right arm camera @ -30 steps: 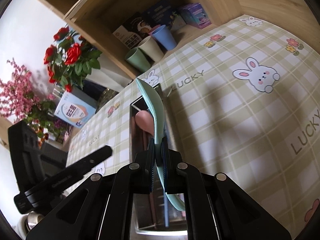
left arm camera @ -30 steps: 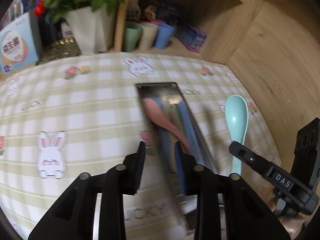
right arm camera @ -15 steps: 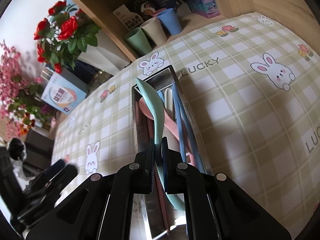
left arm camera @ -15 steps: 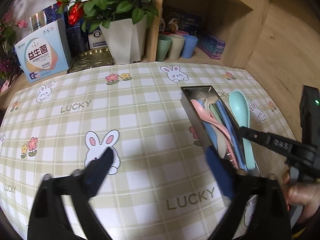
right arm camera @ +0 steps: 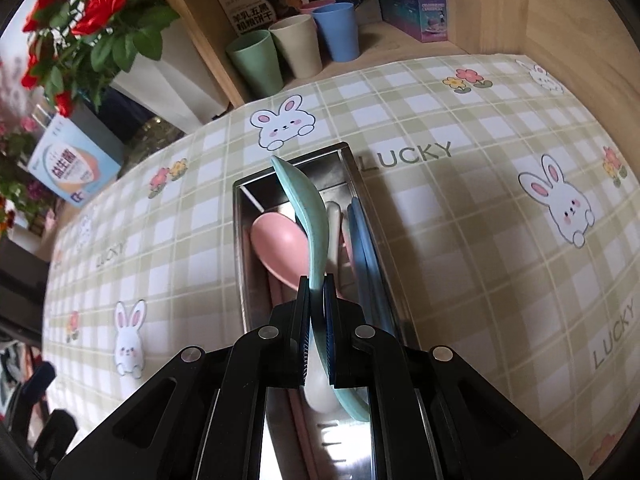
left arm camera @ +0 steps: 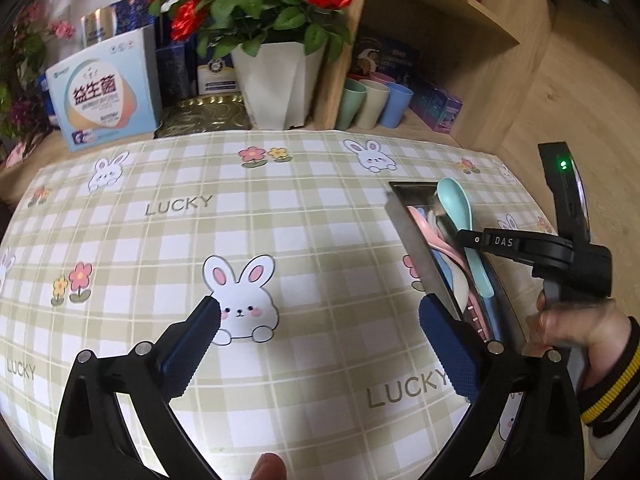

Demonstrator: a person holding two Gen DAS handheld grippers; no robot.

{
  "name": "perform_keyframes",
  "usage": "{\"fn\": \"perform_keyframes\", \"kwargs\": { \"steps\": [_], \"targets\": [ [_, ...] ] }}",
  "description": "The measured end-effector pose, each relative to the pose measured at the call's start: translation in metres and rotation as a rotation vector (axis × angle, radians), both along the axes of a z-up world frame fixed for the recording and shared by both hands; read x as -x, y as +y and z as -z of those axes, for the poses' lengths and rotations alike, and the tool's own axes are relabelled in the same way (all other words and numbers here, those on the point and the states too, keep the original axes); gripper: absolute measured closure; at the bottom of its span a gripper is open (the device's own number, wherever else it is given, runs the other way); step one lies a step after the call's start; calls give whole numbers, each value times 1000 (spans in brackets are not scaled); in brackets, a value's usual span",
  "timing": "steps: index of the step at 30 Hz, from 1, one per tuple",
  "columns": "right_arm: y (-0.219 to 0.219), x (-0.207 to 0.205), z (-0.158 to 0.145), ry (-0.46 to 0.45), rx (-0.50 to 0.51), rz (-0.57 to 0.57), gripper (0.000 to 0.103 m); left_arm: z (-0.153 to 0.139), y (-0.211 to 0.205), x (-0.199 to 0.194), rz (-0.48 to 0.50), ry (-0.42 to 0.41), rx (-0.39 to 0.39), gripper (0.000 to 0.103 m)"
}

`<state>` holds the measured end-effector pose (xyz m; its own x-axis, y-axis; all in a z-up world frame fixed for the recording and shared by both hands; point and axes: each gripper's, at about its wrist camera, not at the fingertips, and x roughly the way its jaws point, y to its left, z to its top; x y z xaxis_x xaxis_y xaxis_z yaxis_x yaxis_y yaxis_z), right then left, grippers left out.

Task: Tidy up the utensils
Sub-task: 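Carry the mint-green spoon into the steel tray and open the right tool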

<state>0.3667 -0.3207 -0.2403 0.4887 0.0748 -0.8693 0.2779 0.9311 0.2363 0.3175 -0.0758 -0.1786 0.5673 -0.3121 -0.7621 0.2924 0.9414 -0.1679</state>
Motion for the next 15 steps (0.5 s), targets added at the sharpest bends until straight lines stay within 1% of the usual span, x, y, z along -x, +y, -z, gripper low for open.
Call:
{"fn": "perform_keyframes", "kwargs": {
  "steps": [2,7,10,15],
  "targets": [
    [3,-5,1,12,19,0,97,1,9,-1,-23,8,20,6],
    [9,-9,5,44,25,-11,95,0,21,-1,-66,-2,27,6],
    [12,-9,5,51,24,-19,95,-1,24,-2,-74,-1,39,6],
    [18,-6,1,50,28,-32,95,-4,21,0,-66,-11,27,6]
  ]
}}
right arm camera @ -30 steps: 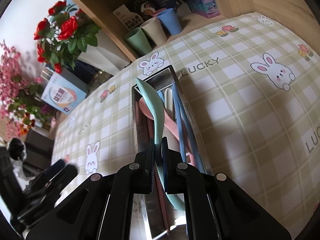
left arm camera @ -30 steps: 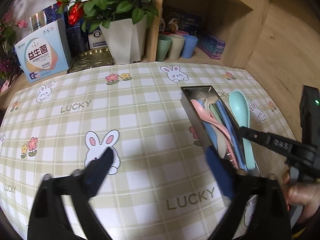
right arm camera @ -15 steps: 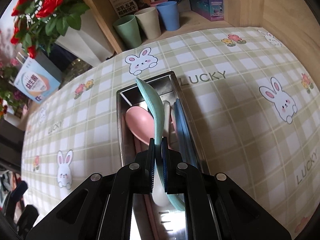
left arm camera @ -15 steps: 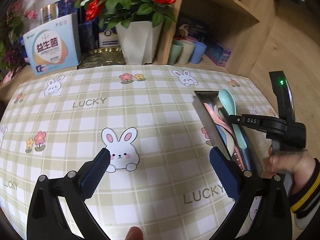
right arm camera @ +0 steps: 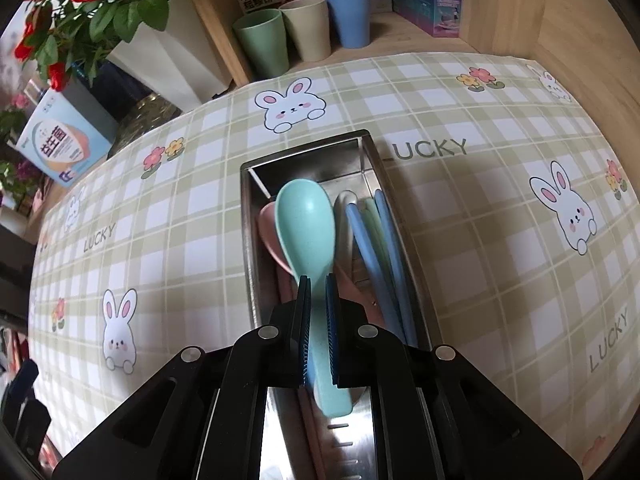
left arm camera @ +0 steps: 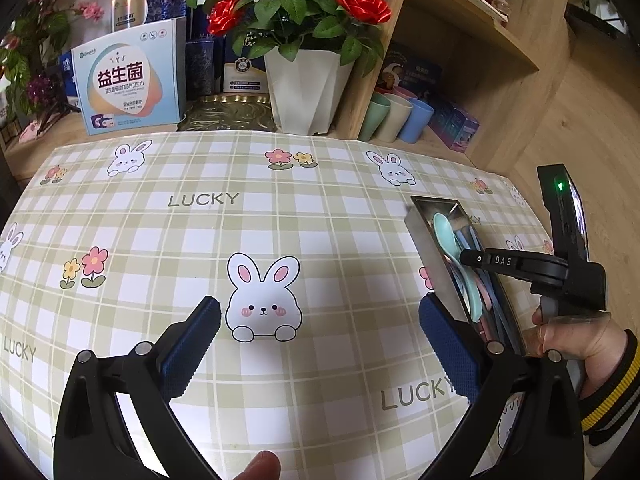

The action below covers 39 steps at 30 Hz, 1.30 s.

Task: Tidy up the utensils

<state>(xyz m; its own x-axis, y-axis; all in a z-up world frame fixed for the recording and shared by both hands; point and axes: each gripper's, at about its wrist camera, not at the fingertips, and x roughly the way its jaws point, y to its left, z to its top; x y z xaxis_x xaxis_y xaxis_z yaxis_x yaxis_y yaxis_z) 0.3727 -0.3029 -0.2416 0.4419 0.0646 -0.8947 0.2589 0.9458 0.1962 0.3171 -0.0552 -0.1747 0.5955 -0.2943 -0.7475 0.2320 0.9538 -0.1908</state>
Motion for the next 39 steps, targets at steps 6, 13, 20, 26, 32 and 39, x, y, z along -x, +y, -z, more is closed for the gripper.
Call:
{"fn": "perform_keyframes", "kwargs": {
  "steps": [6,13,20,26,32,39],
  "targets": [
    [2,8,-10,-8,27,-14,95,-10,-2,4,-3,-31,-24,6],
    [6,25,-34,-38,33,-36,94,-31,4,13,-33,-85,-63,6],
    [18,55,-72,-118,46,-72,56,-65,18,36,-51,-173,-105,6],
    [33,95,-116,-206,40,-121,23,-98,30,69,-45,-245,-107,6],
    [46,154,-172,-355,73,-131,15,-137,43,117,-33,-336,-97,6],
    [63,226,-232,-532,83,-160,15,-185,59,179,-51,-451,-117,6]
  ]
}}
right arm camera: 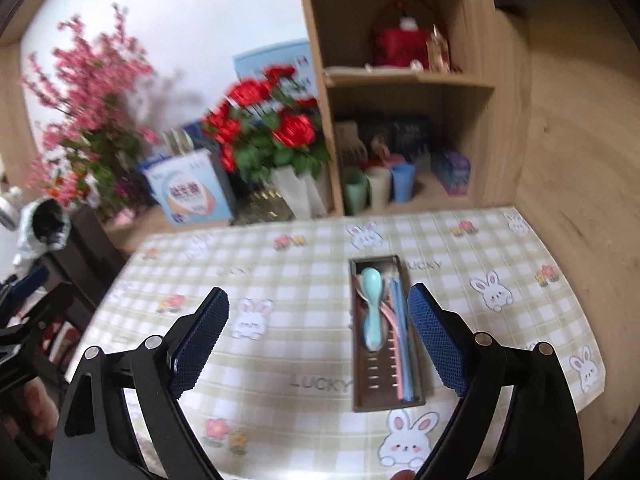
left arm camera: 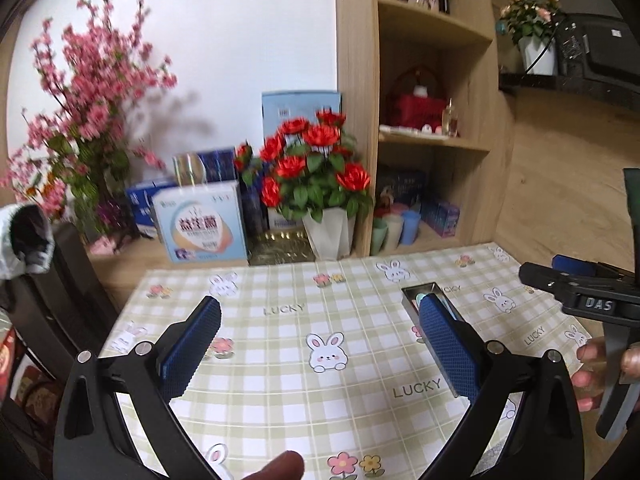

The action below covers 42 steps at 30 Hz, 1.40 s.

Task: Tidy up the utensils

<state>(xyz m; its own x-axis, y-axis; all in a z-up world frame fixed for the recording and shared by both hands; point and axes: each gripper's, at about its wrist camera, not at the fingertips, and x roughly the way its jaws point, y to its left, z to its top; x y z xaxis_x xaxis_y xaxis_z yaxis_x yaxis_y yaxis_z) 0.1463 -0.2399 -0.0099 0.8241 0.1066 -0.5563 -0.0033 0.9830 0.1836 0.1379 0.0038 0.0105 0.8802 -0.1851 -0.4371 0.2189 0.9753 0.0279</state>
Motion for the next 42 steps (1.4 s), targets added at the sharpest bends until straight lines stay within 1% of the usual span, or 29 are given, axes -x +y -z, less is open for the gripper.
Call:
{"fn": "perform_keyframes", "kwargs": {
  "steps": [4,7,12,16,19,22,42],
  "targets": [
    [7,36,-23,-64,7,4,15,-24,7,36,-25,-61,-25,6],
    [13,63,-35,-95,4,-7,15,-38,12,61,-20,-81,-17,6],
    [19,94,-48,-136,5,-22,15,-54,12,90,-24,-113,-35,6],
    [27,117,-55,-177,31,-38,15,-59,15,109,-26,-139,-22,6],
    [27,125,-57,-183,35,-39,15,-60,17,116,-7,-154,9,6],
    [27,127,-59,-189,40,-32,15,-61,18,119,-12,-168,20,6],
    [28,139,-67,-230,52,-22,15,-63,15,122,-11,-169,19,6]
  ]
}}
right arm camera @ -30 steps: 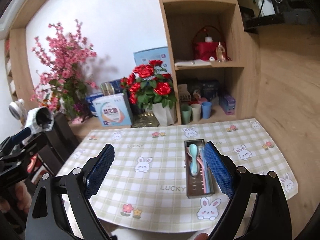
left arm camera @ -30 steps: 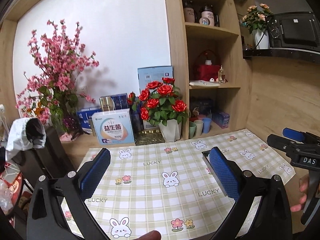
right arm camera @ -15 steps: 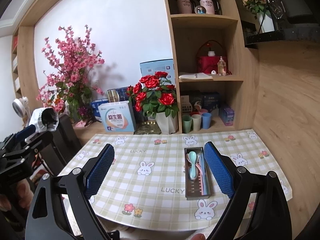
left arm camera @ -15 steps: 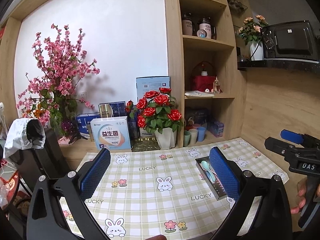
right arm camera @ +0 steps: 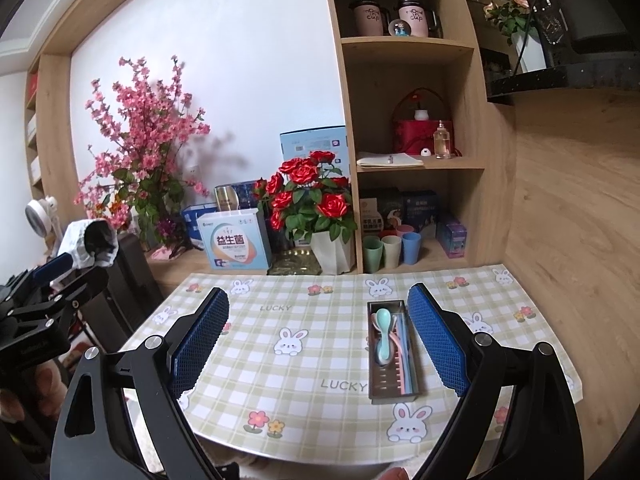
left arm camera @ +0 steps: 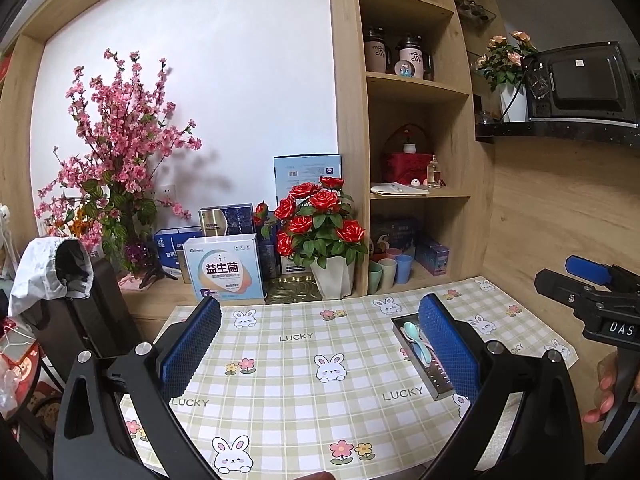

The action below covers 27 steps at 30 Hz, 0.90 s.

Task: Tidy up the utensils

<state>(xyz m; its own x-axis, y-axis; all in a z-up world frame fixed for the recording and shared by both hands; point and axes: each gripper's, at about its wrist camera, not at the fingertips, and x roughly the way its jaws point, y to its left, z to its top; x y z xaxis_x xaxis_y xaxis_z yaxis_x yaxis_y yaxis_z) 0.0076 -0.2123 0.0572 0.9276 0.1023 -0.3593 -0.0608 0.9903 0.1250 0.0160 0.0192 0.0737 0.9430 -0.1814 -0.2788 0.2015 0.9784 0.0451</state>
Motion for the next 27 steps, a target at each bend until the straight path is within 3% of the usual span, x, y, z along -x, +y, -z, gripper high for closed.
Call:
{"fn": "perform_keyframes", "kwargs": {
  "steps": [27],
  "targets": [
    [-6,5,-8,-38,34,20,15,-3,4,3,-17,-9,12,6]
  ]
}}
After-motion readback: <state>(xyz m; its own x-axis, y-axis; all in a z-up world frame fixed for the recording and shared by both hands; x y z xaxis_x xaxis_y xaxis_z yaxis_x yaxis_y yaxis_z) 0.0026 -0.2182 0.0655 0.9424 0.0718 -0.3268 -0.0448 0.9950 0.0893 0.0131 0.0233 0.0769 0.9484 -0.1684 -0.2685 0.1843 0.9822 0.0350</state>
